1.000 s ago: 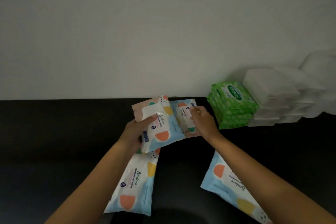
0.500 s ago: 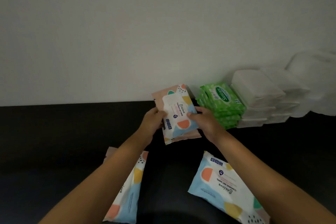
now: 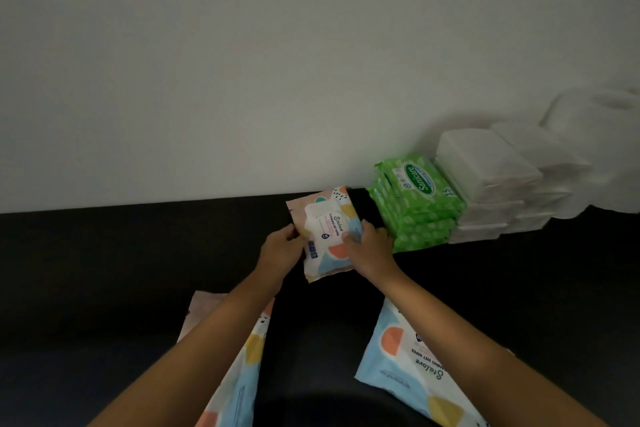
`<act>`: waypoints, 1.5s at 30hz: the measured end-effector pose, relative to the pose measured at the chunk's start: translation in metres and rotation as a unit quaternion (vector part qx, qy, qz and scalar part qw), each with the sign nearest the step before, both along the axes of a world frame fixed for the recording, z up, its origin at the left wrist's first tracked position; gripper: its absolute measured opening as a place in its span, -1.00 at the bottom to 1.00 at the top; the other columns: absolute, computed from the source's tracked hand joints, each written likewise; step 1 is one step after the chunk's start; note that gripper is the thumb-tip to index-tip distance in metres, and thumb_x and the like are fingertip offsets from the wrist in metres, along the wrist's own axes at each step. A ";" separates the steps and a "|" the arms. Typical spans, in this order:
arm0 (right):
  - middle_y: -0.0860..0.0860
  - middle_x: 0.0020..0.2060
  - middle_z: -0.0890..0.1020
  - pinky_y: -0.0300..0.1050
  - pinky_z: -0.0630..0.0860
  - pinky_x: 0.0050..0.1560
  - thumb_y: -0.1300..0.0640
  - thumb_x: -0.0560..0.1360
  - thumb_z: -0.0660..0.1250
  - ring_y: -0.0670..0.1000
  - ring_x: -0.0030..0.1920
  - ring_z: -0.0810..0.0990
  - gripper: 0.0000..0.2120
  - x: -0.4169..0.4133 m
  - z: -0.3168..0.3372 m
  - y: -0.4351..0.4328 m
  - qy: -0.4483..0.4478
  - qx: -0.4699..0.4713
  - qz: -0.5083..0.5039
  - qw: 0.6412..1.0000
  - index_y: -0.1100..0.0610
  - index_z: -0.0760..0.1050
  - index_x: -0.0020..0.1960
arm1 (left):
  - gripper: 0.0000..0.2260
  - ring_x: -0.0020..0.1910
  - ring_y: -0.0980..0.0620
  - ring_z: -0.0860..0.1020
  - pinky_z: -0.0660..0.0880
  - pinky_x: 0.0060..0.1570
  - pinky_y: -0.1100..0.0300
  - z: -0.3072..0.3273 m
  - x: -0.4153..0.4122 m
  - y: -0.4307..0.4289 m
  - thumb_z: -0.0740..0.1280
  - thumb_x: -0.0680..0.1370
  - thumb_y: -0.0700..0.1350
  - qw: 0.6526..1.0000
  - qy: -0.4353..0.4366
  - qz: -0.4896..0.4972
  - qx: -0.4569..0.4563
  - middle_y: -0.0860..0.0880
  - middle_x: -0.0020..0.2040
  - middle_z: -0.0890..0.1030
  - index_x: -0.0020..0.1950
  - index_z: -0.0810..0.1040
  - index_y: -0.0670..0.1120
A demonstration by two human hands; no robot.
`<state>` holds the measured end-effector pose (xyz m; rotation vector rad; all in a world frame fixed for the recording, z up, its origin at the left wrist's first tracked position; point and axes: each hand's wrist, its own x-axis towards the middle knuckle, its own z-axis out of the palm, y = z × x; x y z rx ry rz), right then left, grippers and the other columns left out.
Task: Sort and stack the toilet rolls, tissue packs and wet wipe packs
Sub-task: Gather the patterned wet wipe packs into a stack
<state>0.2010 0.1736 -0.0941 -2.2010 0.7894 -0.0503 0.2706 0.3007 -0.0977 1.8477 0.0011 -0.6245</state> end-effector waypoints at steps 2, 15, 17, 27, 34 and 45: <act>0.25 0.38 0.23 0.02 0.18 0.37 0.05 0.57 0.13 0.23 0.38 0.20 -0.42 -0.006 -0.001 0.002 0.014 -0.006 0.026 1.000 0.23 0.02 0.50 | -0.59 0.16 0.01 0.54 0.50 0.06 0.17 -0.002 0.000 0.004 0.22 0.57 -0.20 1.000 -0.011 -0.011 0.008 -0.11 0.30 0.50 0.43 0.31 -0.09; 0.07 0.34 0.30 -0.12 0.13 0.39 0.02 0.54 0.20 0.07 0.39 0.22 -0.55 -0.077 0.019 -0.010 0.006 -0.127 0.141 0.982 0.05 0.26 0.40 | -0.69 -0.08 0.10 0.51 0.49 -0.17 0.27 -0.005 -0.010 -0.039 0.22 0.57 -0.22 0.997 -0.050 0.062 -0.021 -0.11 0.21 0.57 0.32 0.45 -0.13; 0.09 0.31 0.35 -0.11 0.19 0.38 0.05 0.54 0.22 0.08 0.37 0.27 -0.59 -0.092 0.023 -0.019 0.007 -0.097 0.151 0.984 0.04 0.31 0.37 | -0.69 -0.05 0.08 0.52 0.48 -0.11 0.24 -0.003 -0.012 -0.042 0.22 0.57 -0.22 0.996 -0.057 0.069 -0.017 -0.12 0.22 0.56 0.32 0.45 -0.13; 0.04 0.47 0.09 0.05 0.16 0.45 -0.20 0.24 0.49 0.08 0.48 0.08 0.10 -0.162 0.028 -0.055 0.218 -0.046 0.196 0.955 -0.05 -0.16 0.51 | -0.61 0.25 -0.07 0.47 0.45 0.14 0.12 0.015 -0.048 -0.028 0.25 0.55 -0.18 0.992 -0.115 0.051 -0.001 -0.14 0.33 0.46 0.38 0.36 -0.10; 0.02 0.50 0.03 0.02 0.06 0.44 -0.18 0.24 0.49 0.07 0.49 0.02 0.12 -0.188 0.019 -0.054 0.211 -0.091 0.216 0.949 -0.01 -0.19 0.51 | -0.67 -0.18 0.09 0.47 0.43 -0.25 0.28 0.030 -0.100 -0.018 0.26 0.54 -0.18 0.987 -0.059 -0.134 0.064 -0.07 -0.02 0.52 0.30 0.40 -0.06; 0.09 0.08 0.64 -0.09 0.59 -0.01 0.13 0.30 0.52 -0.03 -0.07 0.64 -0.66 -0.183 0.016 -0.056 0.138 0.182 0.097 0.969 0.09 0.50 0.03 | -0.52 0.12 -0.01 0.49 0.49 0.00 0.21 0.018 -0.134 0.001 0.25 0.56 -0.11 0.962 0.025 -0.235 0.137 -0.14 0.32 0.43 0.46 0.23 -0.11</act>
